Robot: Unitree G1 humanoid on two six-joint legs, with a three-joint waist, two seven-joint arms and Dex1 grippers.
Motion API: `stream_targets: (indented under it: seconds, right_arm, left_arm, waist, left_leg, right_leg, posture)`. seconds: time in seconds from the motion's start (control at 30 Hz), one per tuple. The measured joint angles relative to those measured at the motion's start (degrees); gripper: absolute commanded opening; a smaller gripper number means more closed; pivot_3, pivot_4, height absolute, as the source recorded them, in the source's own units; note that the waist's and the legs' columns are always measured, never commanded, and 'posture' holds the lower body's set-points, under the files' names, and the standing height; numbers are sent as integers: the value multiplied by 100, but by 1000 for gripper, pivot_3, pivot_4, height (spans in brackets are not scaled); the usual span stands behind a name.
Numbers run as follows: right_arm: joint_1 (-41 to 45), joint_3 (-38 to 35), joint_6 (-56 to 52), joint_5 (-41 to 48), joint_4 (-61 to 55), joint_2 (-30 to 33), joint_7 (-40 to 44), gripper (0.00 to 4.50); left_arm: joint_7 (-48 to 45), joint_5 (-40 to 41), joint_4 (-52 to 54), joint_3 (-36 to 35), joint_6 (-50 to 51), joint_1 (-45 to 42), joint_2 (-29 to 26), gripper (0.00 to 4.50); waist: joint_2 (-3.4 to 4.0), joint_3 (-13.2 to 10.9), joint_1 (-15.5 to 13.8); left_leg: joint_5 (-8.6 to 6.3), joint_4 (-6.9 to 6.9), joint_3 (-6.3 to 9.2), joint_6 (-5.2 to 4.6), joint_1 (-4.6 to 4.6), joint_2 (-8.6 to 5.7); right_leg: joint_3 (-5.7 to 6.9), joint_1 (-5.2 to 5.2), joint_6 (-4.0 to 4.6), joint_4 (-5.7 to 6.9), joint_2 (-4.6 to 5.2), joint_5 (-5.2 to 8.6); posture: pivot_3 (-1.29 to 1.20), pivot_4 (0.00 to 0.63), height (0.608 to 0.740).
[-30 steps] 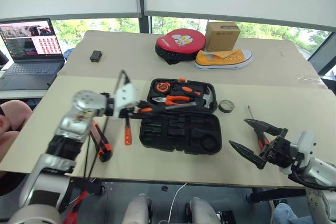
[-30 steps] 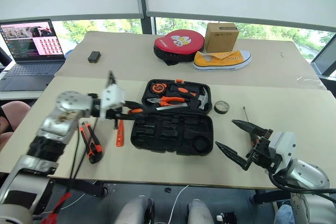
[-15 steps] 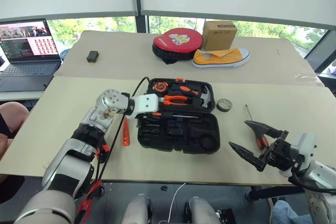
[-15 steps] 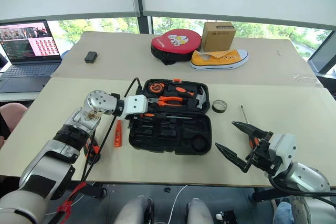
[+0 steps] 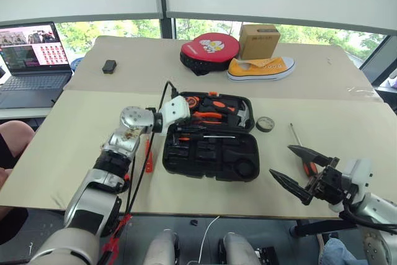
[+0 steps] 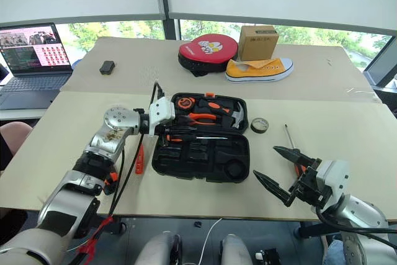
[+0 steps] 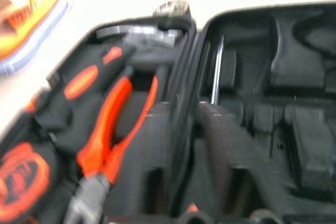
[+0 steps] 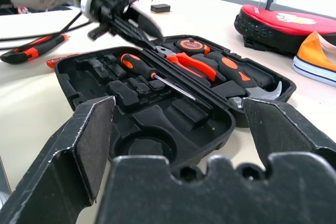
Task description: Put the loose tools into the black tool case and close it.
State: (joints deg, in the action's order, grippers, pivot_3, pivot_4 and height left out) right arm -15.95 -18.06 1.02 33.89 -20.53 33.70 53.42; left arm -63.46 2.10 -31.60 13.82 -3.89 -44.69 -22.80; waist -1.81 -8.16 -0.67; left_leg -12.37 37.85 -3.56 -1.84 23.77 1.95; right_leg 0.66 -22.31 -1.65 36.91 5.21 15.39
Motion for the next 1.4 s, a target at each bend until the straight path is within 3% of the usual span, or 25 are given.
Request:
stream_targets:
  seconds: [0.47,0.57,0.7,0.9,1.07,1.17,1.4]
  right_arm:
    - [-221,100,-44,-10,-25,-106,-194,4500]
    - [-325,-12,-232,21,-27,-167,-477,4500]
    - [-809,-612,-263,109,50,-190,-570,4500]
    - [-1639,-1231,15,-123,642,-430,-566,4500]
    - [-2133,-1528,-140,-335,854,-543,-901,4500]
    - [-1988,-1615,-482,-262,736,-399,-1061,4500]
    - [-456,-1339,-2470,-86,555,914,-1713,4500]
  left_arm:
    - [506,-511,-97,319,165,165,386,20]
    - [460,-227,-138,61,103,252,468,676]
    - [-152,929,488,-627,142,855,390,2120]
    - [-1272,2420,1883,-1651,421,1898,-579,4431]
    - [-1875,2875,2547,-2023,554,3288,-1238,4471]
    - [-2132,2949,2583,-2274,341,3906,-1399,4471]
    - [-2005,3124,2882,-2355,225,3909,-1116,4471]
  waist:
    - [16,14,-111]
    - [19,17,-130]
    - [18,13,-86]
    - [56,28,23]
    - [61,26,28]
    - [64,24,38]
    - [59,23,-16]
  left_leg:
    - [0,2,2,0,-23,-7]
    - [0,2,-1,0,-26,-3]
    - [0,2,2,0,6,11]
    - [-4,-6,-7,-3,-22,18]
    - [-5,-9,-13,-3,-29,30]
    - [-5,-9,-26,-2,-37,48]
    - [-4,-6,-34,-2,-31,51]
  right_leg:
    - [-1,25,-4,-2,9,-1]
    - [-9,23,-3,-1,8,-2]
    - [-6,-4,-2,1,2,-2]
    - [-21,11,0,-3,10,0]
    - [-27,12,15,-5,11,8]
    - [-31,11,65,-9,16,33]
    - [-30,8,56,-12,2,13]
  posture:
    - [0,150,740]
    - [0,150,740]
    - [0,150,740]
    - [0,150,740]
    - [0,150,740]
    - [0,150,740]
    - [0,150,740]
